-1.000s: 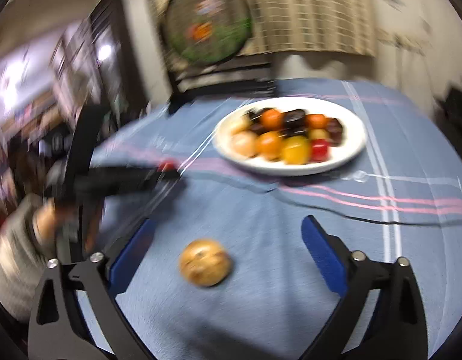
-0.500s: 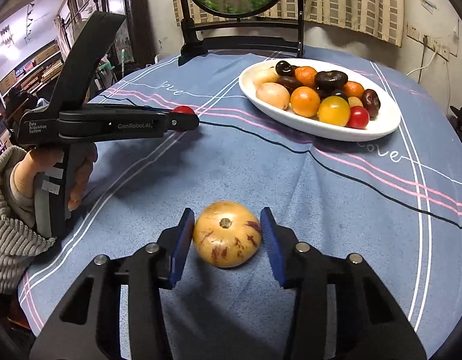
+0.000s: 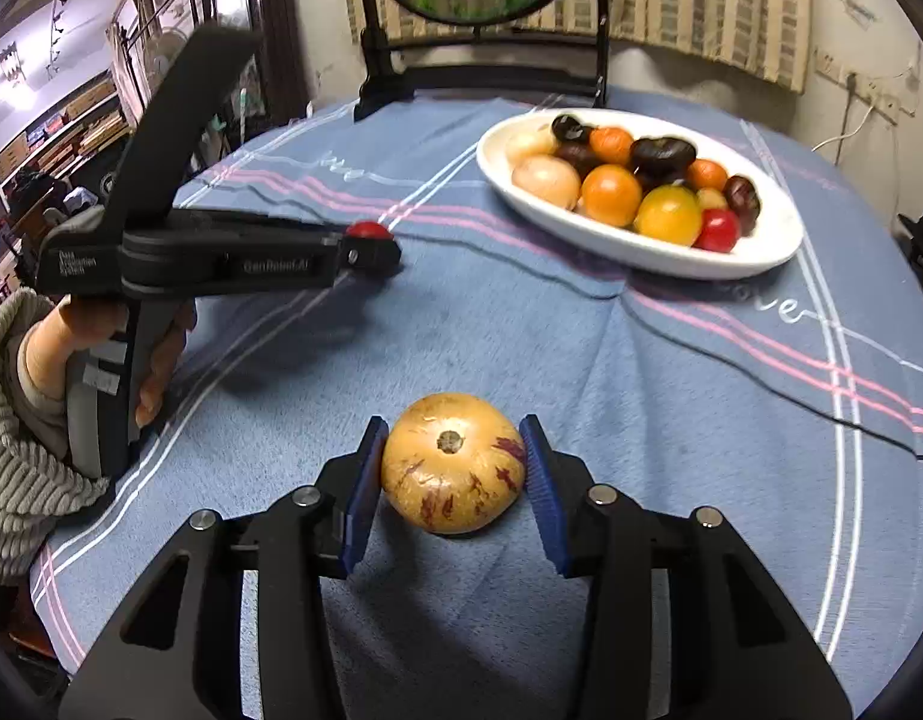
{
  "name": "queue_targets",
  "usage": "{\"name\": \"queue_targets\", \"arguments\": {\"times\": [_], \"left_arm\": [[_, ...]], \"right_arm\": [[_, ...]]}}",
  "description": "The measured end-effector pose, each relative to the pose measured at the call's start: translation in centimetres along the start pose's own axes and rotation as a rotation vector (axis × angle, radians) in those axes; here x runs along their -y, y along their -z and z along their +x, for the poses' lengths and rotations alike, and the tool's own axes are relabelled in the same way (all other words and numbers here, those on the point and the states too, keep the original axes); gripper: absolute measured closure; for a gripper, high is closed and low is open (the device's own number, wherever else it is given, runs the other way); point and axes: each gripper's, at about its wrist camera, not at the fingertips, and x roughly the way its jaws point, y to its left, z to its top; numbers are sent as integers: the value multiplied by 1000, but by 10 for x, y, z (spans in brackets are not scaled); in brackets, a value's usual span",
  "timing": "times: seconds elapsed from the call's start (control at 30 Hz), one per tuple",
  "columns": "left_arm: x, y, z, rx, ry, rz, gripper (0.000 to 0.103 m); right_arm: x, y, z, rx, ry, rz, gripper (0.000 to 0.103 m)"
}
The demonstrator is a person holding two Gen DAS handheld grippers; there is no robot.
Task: Organize fruits
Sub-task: 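Grasp the tan speckled fruit with the right tool and lift it, then lower the tomato and tan fruit onto the plate and open both tools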
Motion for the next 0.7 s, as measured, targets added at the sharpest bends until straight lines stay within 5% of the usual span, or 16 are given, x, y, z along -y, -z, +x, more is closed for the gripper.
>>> {"name": "queue_targets", "arguments": {"times": [0.2, 0.3, 0.43, 0.7], "left_arm": [[22, -9, -26, 66, -19, 61, 72], [33, -27, -37, 82, -5, 85, 72], [45, -66, -46, 132, 1, 96, 72], [58, -121, 5, 137, 24, 49, 72]], "right_arm": [[9, -3, -17, 80, 36, 18, 58], [37, -17, -37, 136, -6, 118, 58], [82, -54, -67, 228, 56, 204, 58], [135, -117, -48, 327, 112, 289, 58]]}}
